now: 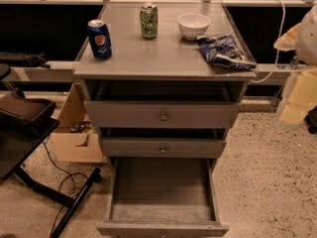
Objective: Place pepsi can into bottom drawer
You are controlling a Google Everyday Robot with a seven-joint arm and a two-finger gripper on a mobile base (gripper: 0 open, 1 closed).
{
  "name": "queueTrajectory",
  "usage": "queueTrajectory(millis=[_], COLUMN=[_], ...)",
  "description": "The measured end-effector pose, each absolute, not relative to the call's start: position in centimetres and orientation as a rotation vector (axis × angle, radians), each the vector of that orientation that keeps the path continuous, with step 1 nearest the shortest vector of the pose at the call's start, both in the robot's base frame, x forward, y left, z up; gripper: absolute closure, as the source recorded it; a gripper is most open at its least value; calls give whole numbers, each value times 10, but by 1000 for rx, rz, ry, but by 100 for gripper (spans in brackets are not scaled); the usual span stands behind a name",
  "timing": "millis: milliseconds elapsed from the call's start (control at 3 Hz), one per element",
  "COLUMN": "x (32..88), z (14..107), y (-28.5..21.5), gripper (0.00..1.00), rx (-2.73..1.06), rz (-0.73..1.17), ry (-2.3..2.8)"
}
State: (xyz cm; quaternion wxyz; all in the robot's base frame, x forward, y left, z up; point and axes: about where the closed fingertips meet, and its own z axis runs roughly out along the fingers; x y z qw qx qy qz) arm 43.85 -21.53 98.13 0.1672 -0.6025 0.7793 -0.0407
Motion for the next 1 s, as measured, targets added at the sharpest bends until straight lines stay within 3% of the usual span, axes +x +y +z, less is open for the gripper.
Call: queueTrajectory(millis=[667, 1000], x=[460, 513], z=[973, 941], y=[-206, -190], gripper=[0, 0], rx=[-1657, -1523], rz=[-40, 171], ry=[2149, 2008])
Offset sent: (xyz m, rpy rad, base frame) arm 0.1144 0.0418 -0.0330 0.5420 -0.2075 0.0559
